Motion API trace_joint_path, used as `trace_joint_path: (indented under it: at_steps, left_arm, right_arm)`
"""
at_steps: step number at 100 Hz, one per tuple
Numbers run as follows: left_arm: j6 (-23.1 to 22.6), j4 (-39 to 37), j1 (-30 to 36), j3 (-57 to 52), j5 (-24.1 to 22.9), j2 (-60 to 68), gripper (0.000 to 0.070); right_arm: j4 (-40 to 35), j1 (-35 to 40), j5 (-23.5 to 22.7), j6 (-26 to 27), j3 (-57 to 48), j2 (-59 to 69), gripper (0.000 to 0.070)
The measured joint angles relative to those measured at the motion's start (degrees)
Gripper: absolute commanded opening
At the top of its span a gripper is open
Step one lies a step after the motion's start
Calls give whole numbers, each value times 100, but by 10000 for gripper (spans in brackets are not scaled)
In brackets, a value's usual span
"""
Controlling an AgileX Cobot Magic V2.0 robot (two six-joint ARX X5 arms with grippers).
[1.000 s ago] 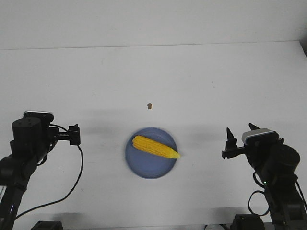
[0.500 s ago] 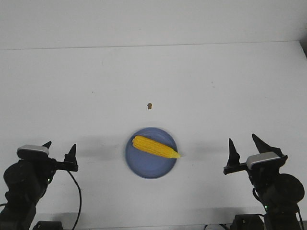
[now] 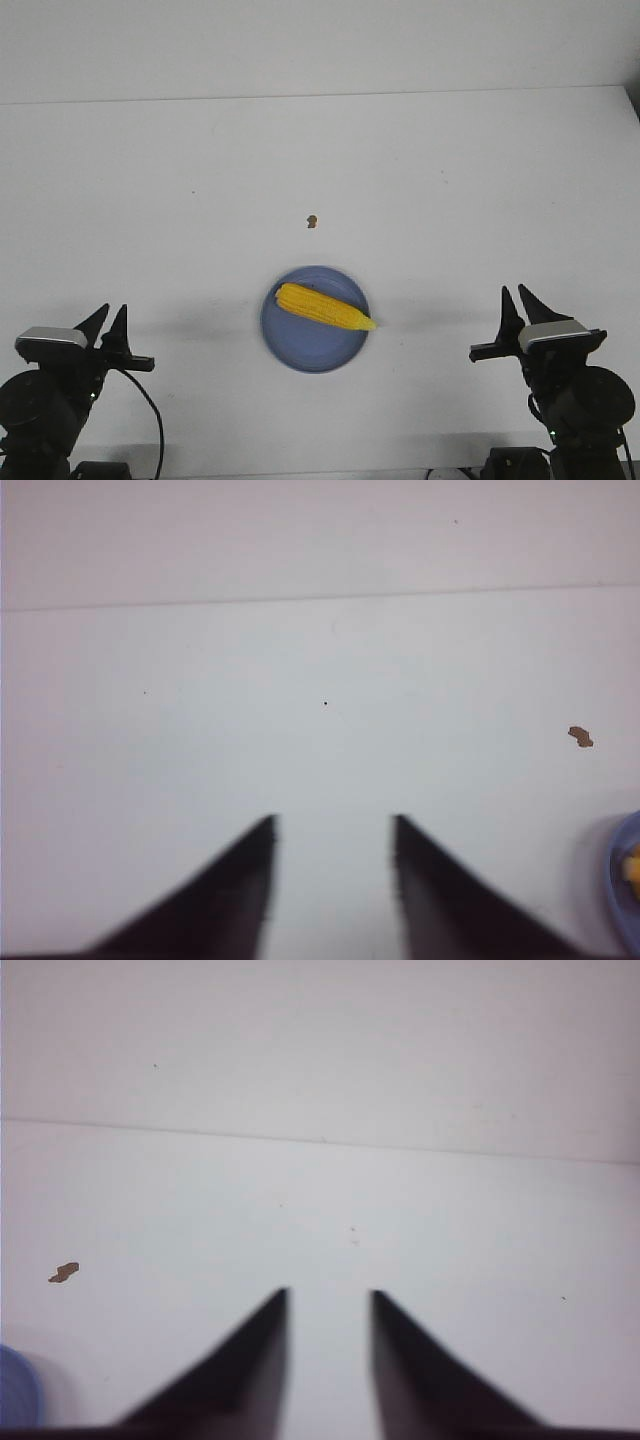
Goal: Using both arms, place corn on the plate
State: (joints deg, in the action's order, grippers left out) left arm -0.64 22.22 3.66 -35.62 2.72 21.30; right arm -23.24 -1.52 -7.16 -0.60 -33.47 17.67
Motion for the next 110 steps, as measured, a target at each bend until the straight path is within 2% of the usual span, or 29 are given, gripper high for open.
trace_joint_path:
  at_steps: [17,110]
  left_arm:
    - [11,103,0,0,-2,0,1]
    - [11,98,0,0,-2,0,5]
  right_arm:
    - [0,0,116,2,0,0,2]
    - [0,0,116,2,0,0,2]
